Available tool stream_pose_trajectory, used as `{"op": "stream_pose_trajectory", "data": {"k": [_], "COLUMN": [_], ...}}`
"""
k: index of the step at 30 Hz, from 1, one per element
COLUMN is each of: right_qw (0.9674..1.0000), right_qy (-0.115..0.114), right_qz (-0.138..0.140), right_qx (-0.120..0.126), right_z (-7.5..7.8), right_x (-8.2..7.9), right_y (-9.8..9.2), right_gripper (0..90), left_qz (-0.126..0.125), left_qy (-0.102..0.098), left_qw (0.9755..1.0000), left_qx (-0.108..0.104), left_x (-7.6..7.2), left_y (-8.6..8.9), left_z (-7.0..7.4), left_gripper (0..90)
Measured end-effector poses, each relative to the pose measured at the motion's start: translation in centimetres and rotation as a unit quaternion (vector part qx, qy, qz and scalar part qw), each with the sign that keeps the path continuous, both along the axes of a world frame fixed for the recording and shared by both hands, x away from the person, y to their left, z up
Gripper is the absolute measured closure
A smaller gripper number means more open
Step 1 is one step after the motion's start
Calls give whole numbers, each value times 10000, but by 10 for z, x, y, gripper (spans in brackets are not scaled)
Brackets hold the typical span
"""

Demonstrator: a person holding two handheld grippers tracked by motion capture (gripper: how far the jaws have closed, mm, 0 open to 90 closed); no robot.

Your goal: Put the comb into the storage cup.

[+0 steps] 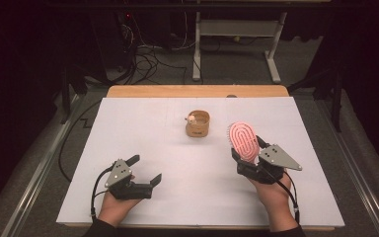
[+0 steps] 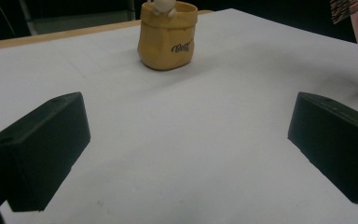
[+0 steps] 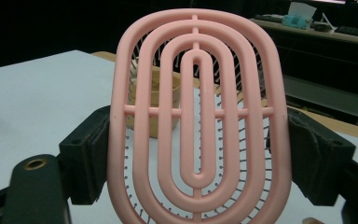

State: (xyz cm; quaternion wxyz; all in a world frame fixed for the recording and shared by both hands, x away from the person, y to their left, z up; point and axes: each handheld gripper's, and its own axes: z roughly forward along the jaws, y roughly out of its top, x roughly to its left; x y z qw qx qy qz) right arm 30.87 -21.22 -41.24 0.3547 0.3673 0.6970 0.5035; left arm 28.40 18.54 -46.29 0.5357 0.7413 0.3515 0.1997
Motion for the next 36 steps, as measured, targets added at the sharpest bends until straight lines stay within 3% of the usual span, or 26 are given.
{"op": "stream_pose_trajectory", "data": {"k": [4, 17, 30, 36], "right_qw": [10000, 9999, 9999, 9998], "right_qy": [-55, -12, -34, -114], "right_qz": [-63, -125, -122, -114], "right_qx": [21, 41, -99, -113], "right_z": [3, 2, 1, 4], "right_x": [-1, 0, 0, -4], "right_y": [-4, -7, -4, -2], "right_gripper": [201, 201, 200, 200], "left_qz": [-81, -111, -294, -421], "left_qy": [-10, -86, -40, 75], "left_qw": [9999, 9999, 9996, 9988], "left_qx": [109, -39, -40, -218], "left_x": [6, 29, 51, 56], "left_y": [-7, -29, -57, -67], "left_z": [9, 27, 28, 24], "left_gripper": [0, 0, 0, 0]}}
